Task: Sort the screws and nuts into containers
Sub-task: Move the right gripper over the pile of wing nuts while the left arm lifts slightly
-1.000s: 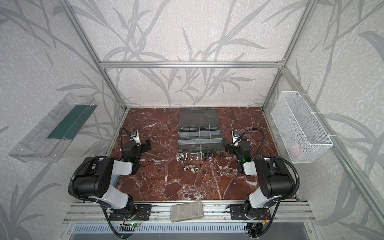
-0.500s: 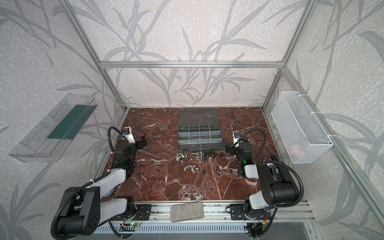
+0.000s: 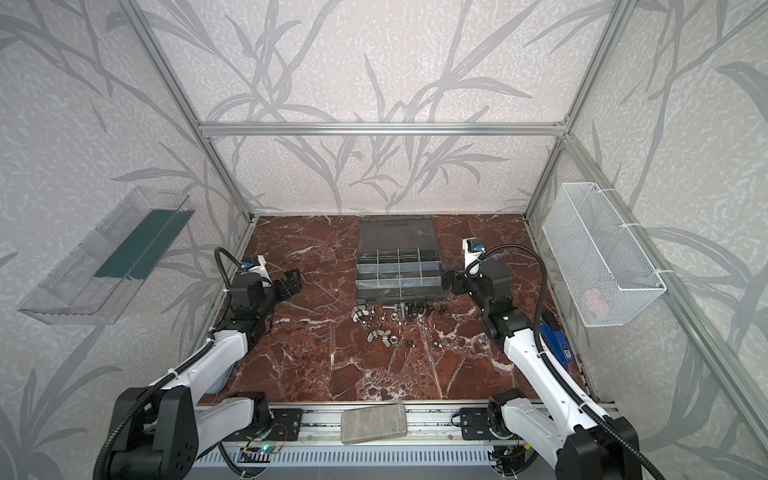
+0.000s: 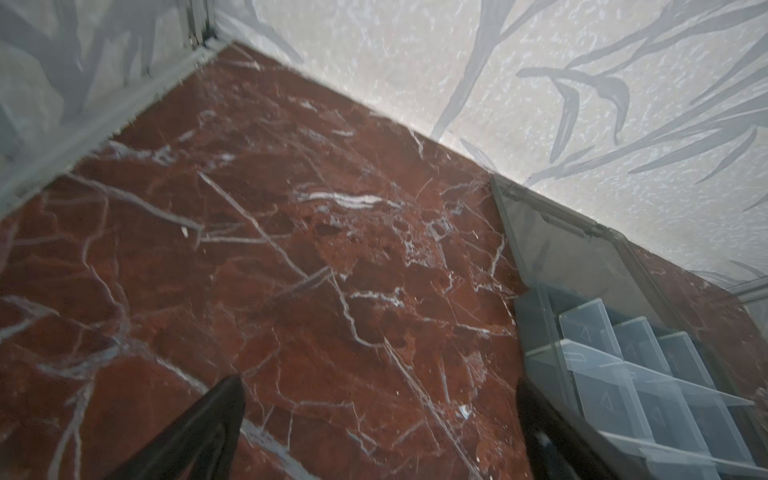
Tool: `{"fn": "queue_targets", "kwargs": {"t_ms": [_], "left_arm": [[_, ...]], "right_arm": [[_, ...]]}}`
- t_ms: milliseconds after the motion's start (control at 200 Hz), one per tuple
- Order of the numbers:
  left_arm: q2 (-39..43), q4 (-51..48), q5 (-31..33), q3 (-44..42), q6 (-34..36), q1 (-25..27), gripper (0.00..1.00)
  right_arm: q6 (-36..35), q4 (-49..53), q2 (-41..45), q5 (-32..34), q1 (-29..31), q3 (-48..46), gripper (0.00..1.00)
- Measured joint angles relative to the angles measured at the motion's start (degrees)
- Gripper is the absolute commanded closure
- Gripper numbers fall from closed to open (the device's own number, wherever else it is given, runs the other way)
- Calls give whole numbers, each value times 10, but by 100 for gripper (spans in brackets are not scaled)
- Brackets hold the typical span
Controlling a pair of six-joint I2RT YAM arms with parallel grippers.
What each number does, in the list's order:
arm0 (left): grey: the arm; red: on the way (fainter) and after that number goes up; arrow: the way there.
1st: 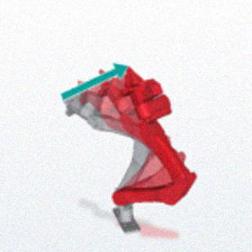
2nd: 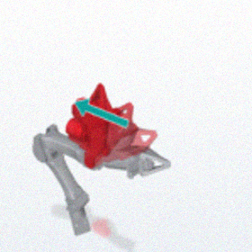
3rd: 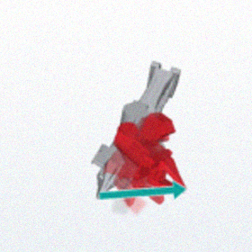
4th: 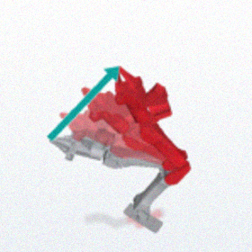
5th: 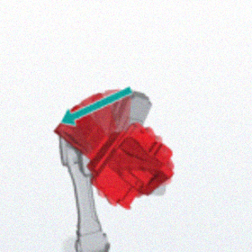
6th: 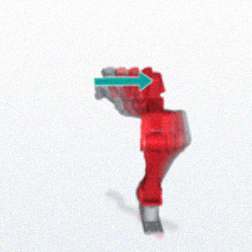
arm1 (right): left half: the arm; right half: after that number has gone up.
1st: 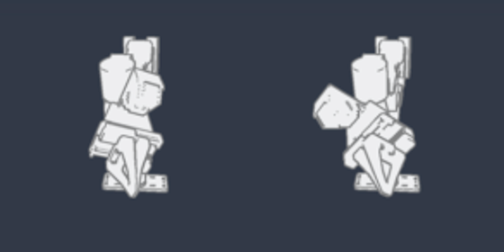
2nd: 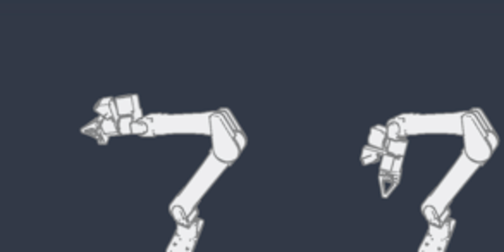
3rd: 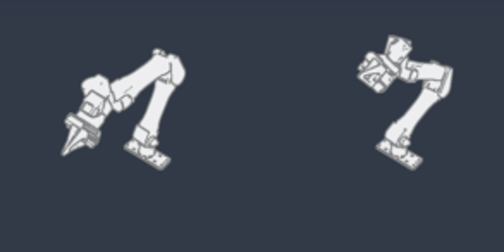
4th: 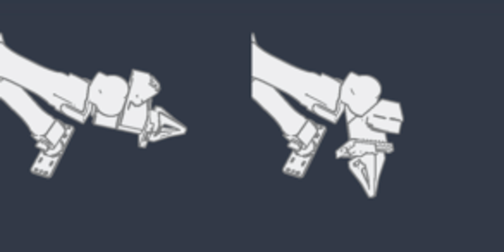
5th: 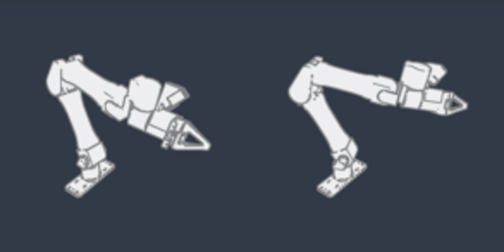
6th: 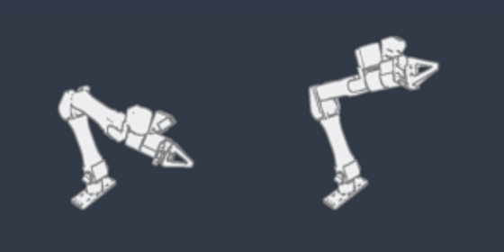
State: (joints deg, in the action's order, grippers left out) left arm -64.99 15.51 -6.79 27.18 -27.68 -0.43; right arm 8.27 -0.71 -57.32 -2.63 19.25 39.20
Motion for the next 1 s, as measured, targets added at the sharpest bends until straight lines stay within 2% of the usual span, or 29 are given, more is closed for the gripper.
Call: {"fn": "queue_targets", "kwargs": {"t_ms": [175,340,490,670,840,1000], "left_arm": [[12,-33,-48,-3,-76,1,0],[26,-55,-86,-6,-113,1,1],[32,-76,-103,-6,-123,1,1],[40,-84,-110,-6,-126,1,1],[46,-90,-112,-6,-126,1,0],[47,-97,-111,-6,-126,1,1]], "right_arm": [[82,112,-17,18,154,2,7],[141,153,-53,31,242,2,8],[141,180,-120,30,272,24,8],[93,208,-199,24,292,85,7],[59,228,-240,23,299,116,9],[61,249,-274,25,312,143,14]]}}
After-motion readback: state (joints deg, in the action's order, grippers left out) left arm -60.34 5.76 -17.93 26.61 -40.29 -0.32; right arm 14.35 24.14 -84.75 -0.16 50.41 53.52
